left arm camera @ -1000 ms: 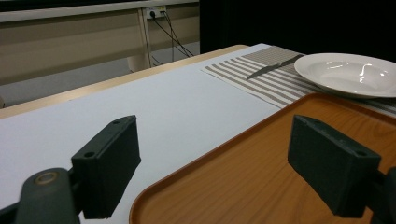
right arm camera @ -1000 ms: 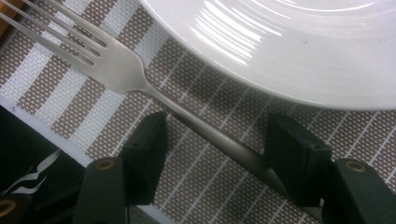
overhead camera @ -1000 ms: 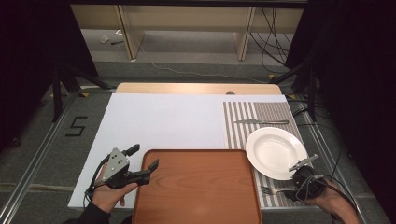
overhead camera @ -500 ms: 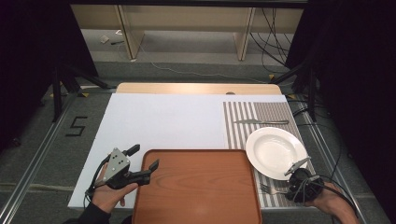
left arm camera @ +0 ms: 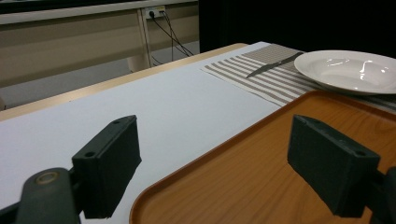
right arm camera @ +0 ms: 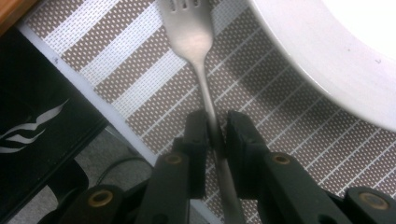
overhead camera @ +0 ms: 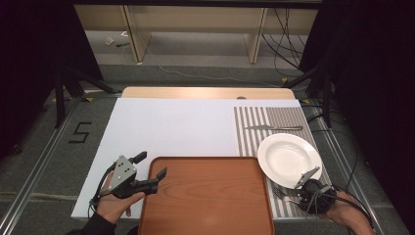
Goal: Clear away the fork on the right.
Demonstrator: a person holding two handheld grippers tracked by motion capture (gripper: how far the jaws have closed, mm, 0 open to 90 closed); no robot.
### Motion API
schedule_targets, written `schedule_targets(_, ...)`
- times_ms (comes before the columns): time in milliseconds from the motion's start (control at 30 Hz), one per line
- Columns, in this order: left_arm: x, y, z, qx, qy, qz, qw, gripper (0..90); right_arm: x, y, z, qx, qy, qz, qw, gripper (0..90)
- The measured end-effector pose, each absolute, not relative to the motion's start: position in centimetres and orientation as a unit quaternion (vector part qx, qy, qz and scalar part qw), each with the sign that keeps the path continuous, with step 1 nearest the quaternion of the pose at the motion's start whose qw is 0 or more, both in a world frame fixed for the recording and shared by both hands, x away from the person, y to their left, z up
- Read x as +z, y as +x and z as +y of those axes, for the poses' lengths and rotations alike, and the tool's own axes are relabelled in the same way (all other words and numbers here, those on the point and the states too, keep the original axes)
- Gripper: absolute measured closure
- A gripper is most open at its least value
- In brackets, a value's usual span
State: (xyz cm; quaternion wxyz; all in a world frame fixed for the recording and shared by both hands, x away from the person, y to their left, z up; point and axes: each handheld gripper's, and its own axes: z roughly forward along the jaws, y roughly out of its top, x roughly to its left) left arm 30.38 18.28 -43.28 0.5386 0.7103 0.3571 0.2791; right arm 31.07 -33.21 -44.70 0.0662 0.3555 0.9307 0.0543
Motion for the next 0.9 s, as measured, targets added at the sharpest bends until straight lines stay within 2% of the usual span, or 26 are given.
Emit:
schedule_targets(133,-43.3,30.4,18.3,0.28,0.71,0.356,0.538,16.8,-44.7,31.0,-32.9,0.048,0.344,0.935,0.067,83.9)
schedule_targets(500,-43.3,30.4,18.2,0.281,0.711,0.356,0.537,16.9,-44.3,30.8,-32.7,0.053,0.327,0.941,0.071,84.6)
schedule_targets(900,-43.3,30.4,18.2,0.28,0.712,0.356,0.537,16.9,-43.1,30.3,-30.6,0.102,0.292,0.948,0.072,85.1)
